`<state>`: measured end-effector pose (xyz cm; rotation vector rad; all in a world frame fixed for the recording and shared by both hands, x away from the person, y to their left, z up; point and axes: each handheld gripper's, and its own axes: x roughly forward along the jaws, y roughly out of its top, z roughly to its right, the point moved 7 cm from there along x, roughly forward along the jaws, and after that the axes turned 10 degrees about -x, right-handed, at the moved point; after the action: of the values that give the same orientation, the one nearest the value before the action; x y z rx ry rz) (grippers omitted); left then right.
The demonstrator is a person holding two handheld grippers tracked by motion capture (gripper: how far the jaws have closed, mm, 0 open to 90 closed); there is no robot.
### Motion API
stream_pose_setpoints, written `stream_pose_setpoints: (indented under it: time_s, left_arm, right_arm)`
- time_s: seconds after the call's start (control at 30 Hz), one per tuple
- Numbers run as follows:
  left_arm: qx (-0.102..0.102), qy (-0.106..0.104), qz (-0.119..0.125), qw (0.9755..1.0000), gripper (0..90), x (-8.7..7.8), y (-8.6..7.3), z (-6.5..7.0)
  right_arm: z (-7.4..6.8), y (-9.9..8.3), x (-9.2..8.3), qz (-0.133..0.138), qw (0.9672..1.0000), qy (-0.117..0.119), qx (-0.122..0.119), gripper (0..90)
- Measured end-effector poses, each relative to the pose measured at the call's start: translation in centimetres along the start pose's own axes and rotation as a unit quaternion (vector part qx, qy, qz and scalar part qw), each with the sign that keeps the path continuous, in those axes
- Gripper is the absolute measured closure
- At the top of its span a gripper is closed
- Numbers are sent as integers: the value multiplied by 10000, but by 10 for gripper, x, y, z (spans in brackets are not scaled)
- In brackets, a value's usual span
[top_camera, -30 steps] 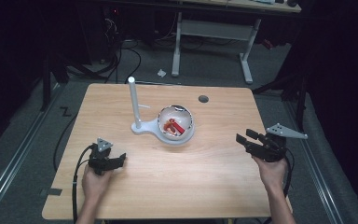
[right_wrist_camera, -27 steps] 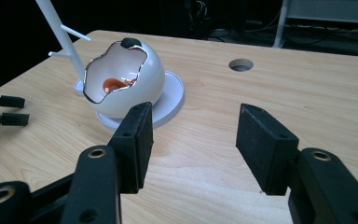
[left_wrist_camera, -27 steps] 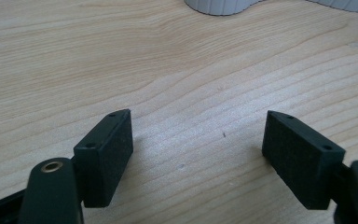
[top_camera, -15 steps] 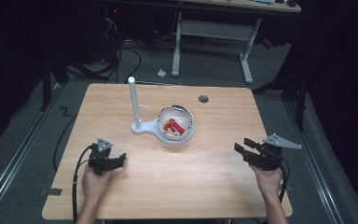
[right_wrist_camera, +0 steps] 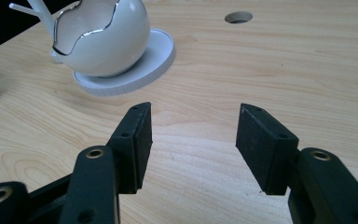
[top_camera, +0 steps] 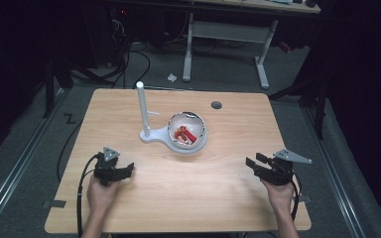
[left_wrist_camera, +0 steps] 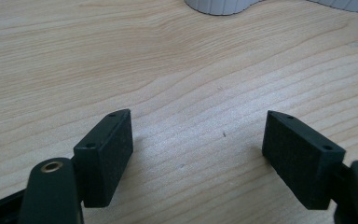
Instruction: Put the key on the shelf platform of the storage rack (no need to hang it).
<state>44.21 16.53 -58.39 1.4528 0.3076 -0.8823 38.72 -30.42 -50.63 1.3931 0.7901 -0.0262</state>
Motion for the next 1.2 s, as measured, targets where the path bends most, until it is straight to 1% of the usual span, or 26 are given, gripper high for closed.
stream_pose_setpoints:
  time_s: [0.13,0.2,0.27,0.33,0.4,0.47,0.7,0.77,0.87,0.93,0.97,1.07,1.2]
  left_arm:
    - [-14,13,-3,10000,249,0,0,0]
    - [-43,18,12,10000,249,0,0,-1]
    - [-43,19,11,10000,249,0,0,-1]
    - [-34,31,10,10000,249,0,0,-1]
    - [-35,18,-2,10000,248,0,0,-1]
    - [-34,19,-1,10000,248,0,0,-1]
    - [-30,26,1,10000,247,0,0,-1]
    - [-30,25,1,10000,247,0,0,-1]
    - [-30,25,0,10000,247,0,0,-1]
    - [-30,25,0,10000,247,0,0,-1]
    - [-30,25,0,10000,247,0,0,-1]
    - [-29,25,-1,10000,247,0,0,-1]
    - [-31,25,0,10000,247,0,0,-1]
  right_arm:
    - [0,-7,8,-82,9999,-106,-99,458]
    - [-1,-13,14,-210,9997,-118,-78,458]
    - [-1,-19,19,-268,9994,-161,-112,458]
    - [-1,-23,23,-313,9993,-185,-58,456]
    - [-1,-27,27,-379,9989,-247,-89,455]
    - [-1,-31,31,-445,9987,-251,-86,454]
    - [-2,-40,41,-749,9957,-456,-295,440]
    - [-2,-43,44,-816,9953,-448,-285,437]
    - [-2,-48,48,-982,9932,-509,-352,426]
    - [-2,-52,50,-1128,9917,-508,-364,417]
    - [-3,-53,51,-1095,9914,-552,-448,418]
    - [-5,-53,52,-1151,9893,-653,-619,411]
    - [-4,-53,52,-1153,9893,-646,-622,404]
